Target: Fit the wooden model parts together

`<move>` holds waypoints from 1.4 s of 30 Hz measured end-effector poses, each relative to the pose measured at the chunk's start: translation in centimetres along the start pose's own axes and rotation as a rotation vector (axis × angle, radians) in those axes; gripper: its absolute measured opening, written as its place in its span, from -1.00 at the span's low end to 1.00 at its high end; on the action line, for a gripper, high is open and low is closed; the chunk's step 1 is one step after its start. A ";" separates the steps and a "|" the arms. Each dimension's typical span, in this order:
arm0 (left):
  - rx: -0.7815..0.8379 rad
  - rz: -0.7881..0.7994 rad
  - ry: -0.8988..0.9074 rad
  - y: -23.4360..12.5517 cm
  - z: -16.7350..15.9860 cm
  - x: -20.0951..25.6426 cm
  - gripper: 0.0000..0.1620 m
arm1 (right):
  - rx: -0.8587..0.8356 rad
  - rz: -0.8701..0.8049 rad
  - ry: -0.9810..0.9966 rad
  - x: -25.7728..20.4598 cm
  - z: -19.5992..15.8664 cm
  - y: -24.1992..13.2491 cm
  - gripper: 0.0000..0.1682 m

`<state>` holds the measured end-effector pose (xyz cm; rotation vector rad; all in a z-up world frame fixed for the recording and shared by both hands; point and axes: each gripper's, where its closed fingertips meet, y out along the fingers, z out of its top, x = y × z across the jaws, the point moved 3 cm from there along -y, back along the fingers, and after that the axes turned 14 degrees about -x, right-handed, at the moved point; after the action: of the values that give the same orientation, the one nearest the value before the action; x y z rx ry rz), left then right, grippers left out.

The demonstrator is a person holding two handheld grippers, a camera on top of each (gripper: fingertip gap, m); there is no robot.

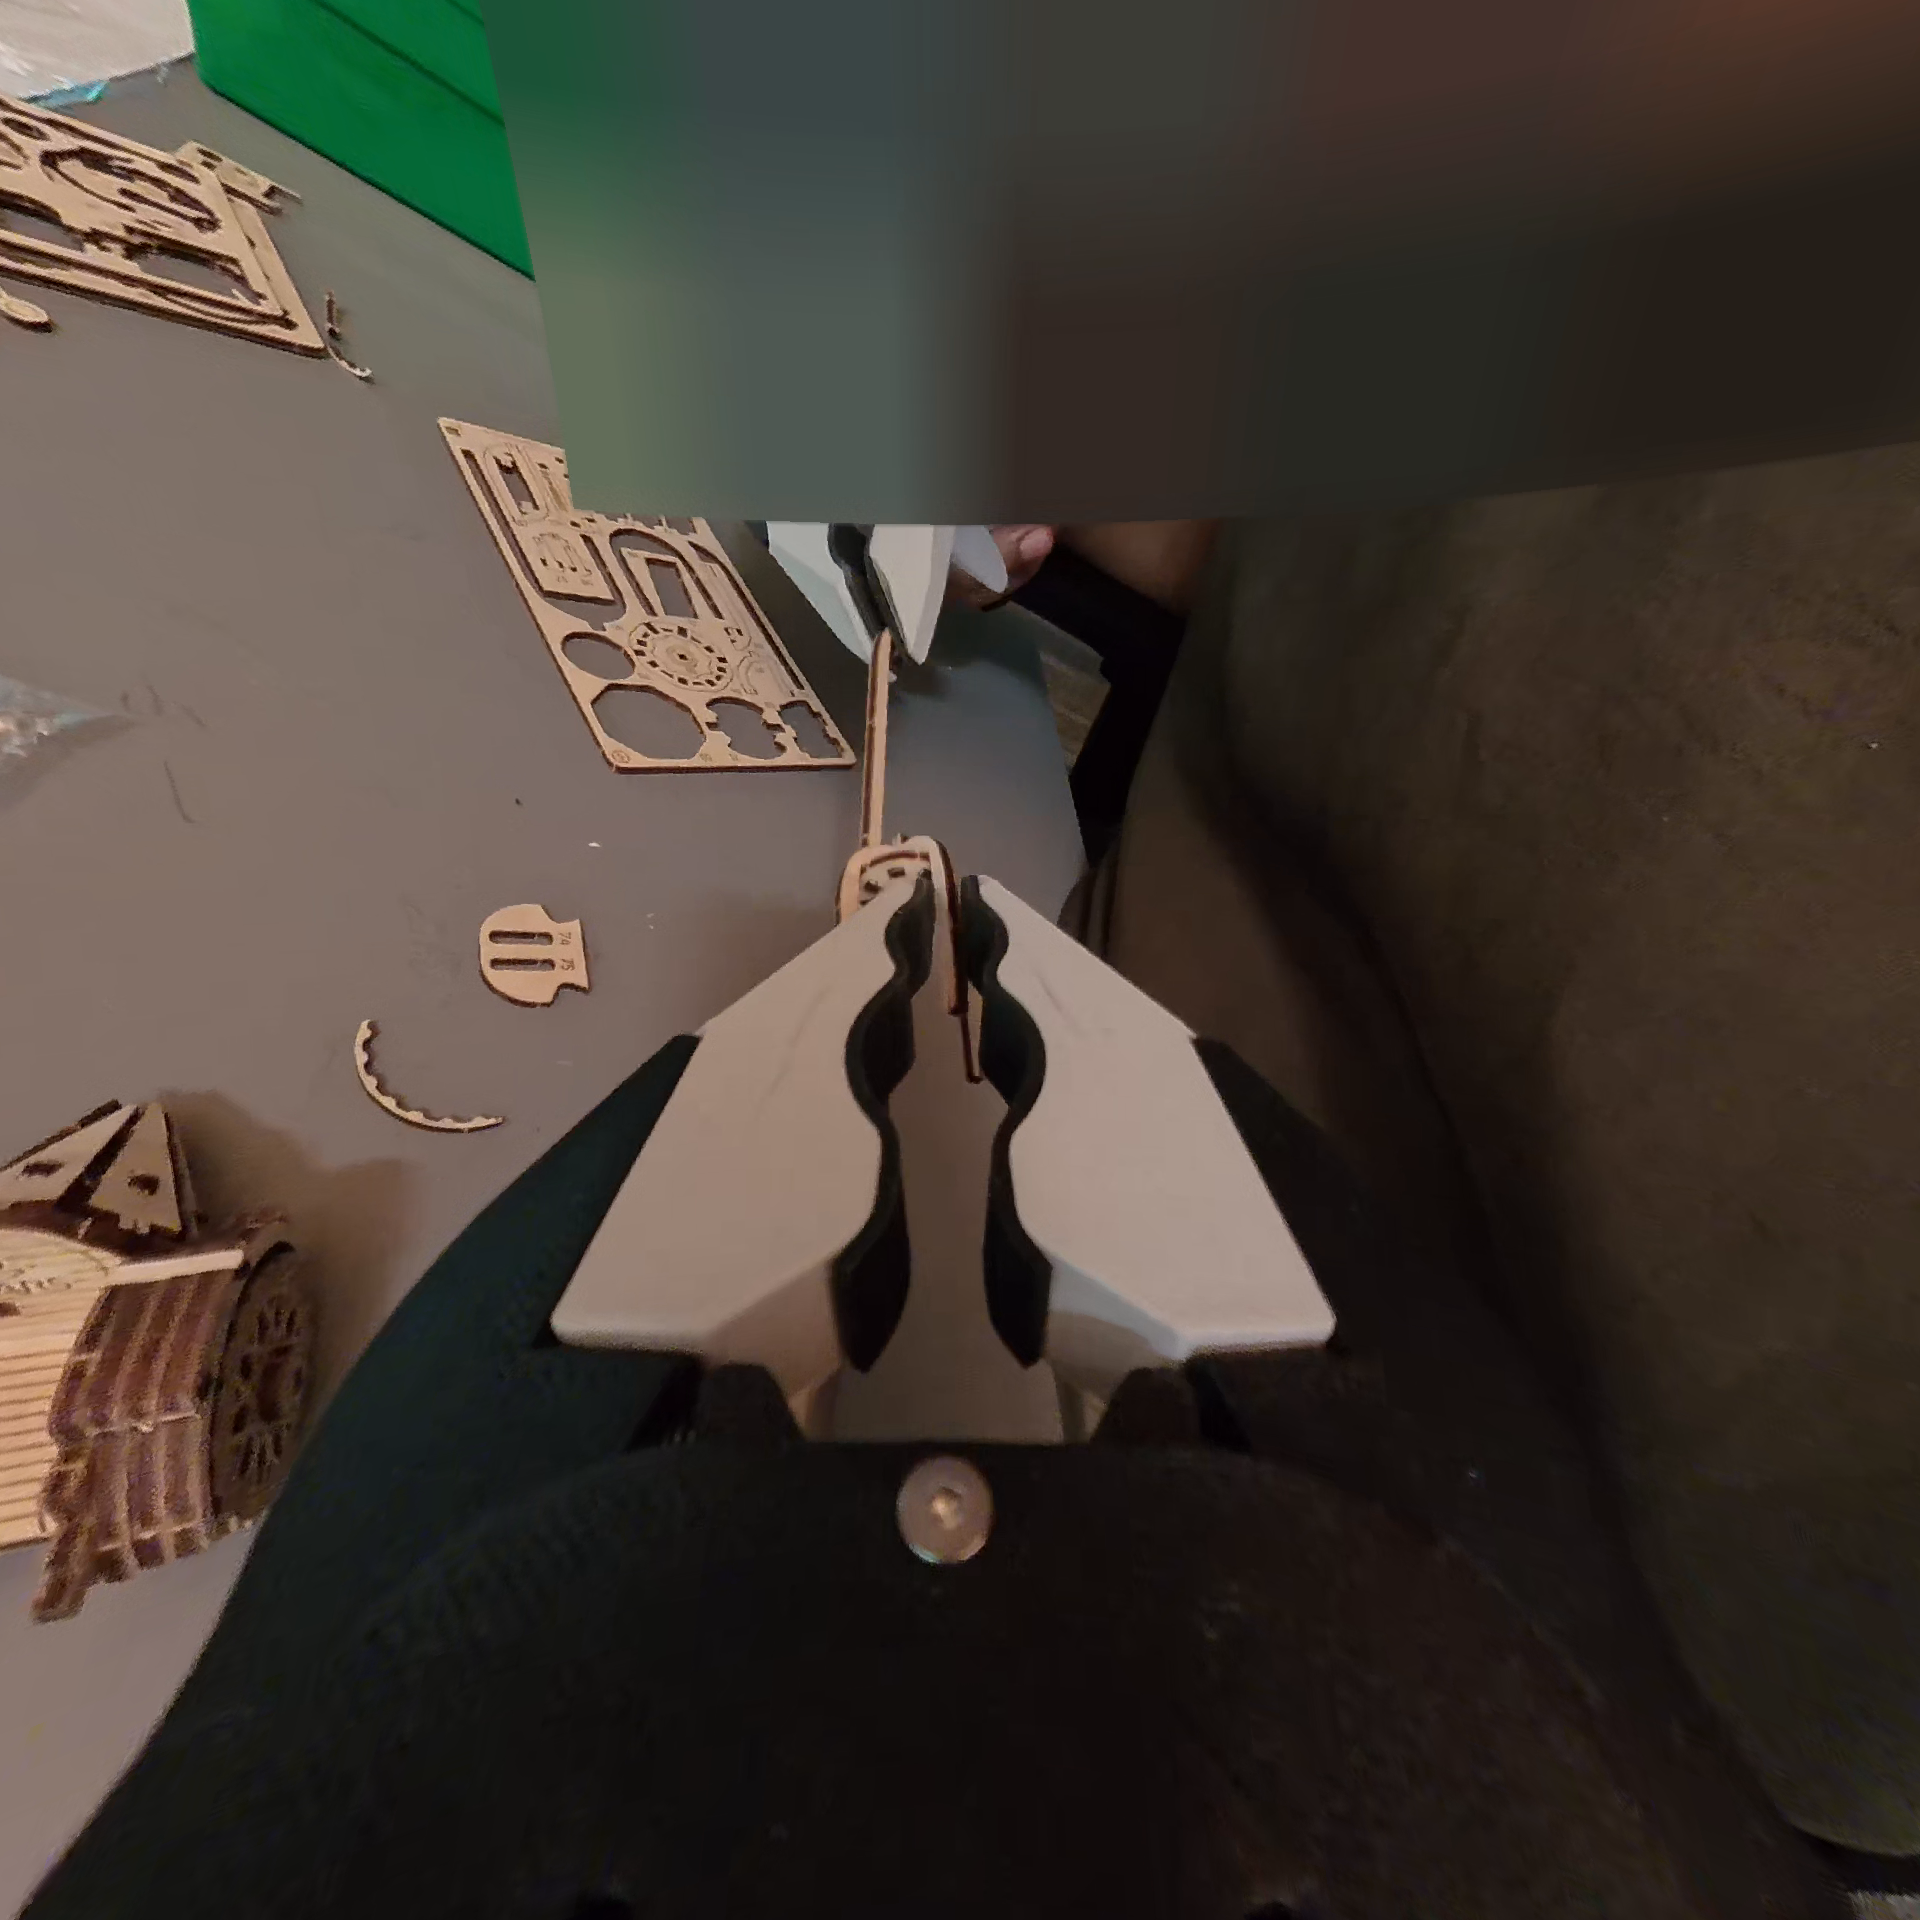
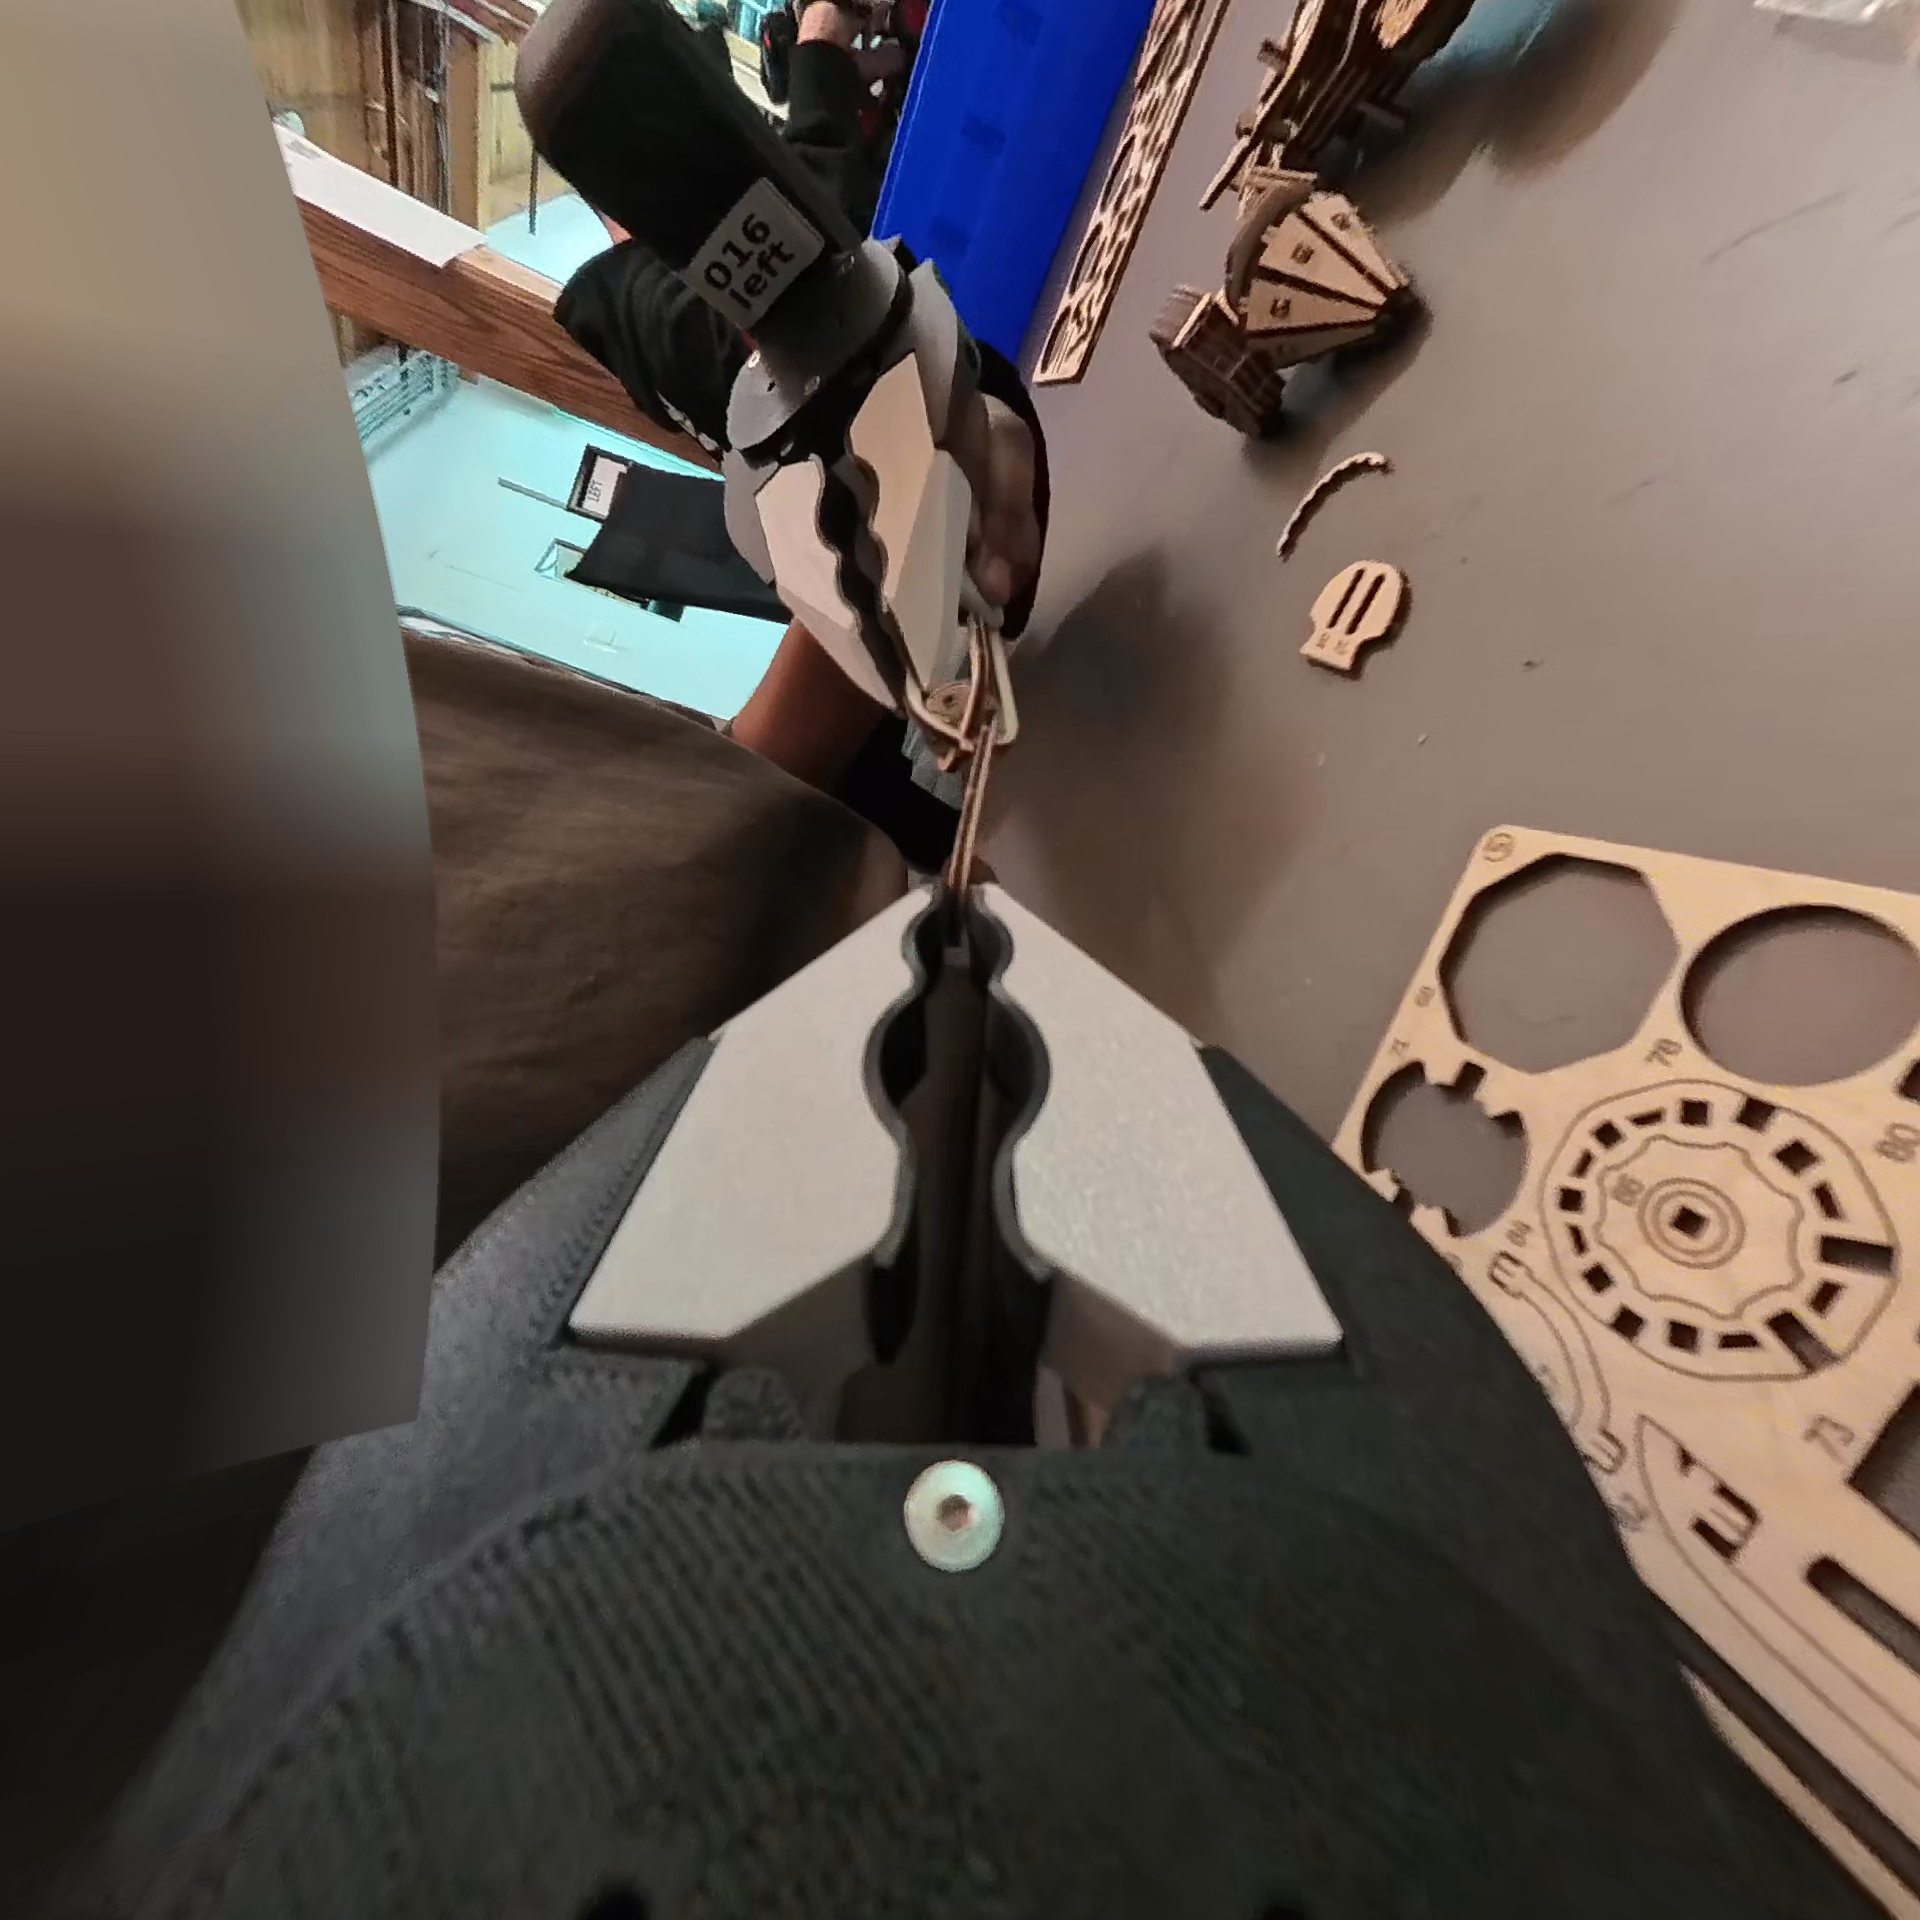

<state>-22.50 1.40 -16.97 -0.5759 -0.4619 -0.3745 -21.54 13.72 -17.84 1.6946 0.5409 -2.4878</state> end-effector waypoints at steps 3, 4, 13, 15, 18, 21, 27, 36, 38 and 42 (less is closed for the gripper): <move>-0.008 0.008 -0.028 0.1 -0.1 -0.3 -0.90 | 0.007 -0.027 0.008 0.4 0.0 -0.2 -1.00; -0.014 0.018 -0.036 0.2 -0.2 -0.4 -0.84 | 0.009 -0.026 0.012 0.4 0.1 -0.2 -1.00; -0.108 0.193 -0.056 1.2 -1.1 -2.2 -0.31 | 0.009 -0.115 0.013 1.3 0.0 -0.6 -0.99; -0.152 0.213 -0.049 2.0 -1.3 -2.2 -0.23 | 0.022 -0.150 -0.005 1.4 0.1 -1.3 -0.99; -0.196 0.240 -0.048 3.3 -1.2 -2.1 -0.16 | 0.058 -0.192 -0.020 1.6 0.5 -2.6 -0.99; -0.266 0.283 -0.019 4.4 -1.6 -2.1 -0.16 | 0.101 -0.170 -0.004 1.6 0.7 -3.4 -0.99; -0.425 0.378 0.064 5.5 -3.4 -2.5 -0.43 | 0.123 -0.161 0.000 1.6 0.9 -3.7 -0.99; -0.244 0.333 -0.086 3.5 -1.9 -3.4 -0.58 | 0.110 -0.168 -0.017 1.1 0.8 -3.4 -0.99; -0.182 0.418 -0.158 2.2 -1.5 -4.9 -0.57 | 0.117 -0.171 -0.020 1.1 0.9 -3.5 -0.99; -0.036 0.405 -0.196 0.3 -0.2 -5.0 -0.57 | 0.141 -0.165 -0.021 0.9 1.1 -3.8 -0.99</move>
<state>-26.43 2.57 -19.78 -0.7276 -0.5133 0.0617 -23.83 17.07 -17.37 1.7362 0.5359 -2.7157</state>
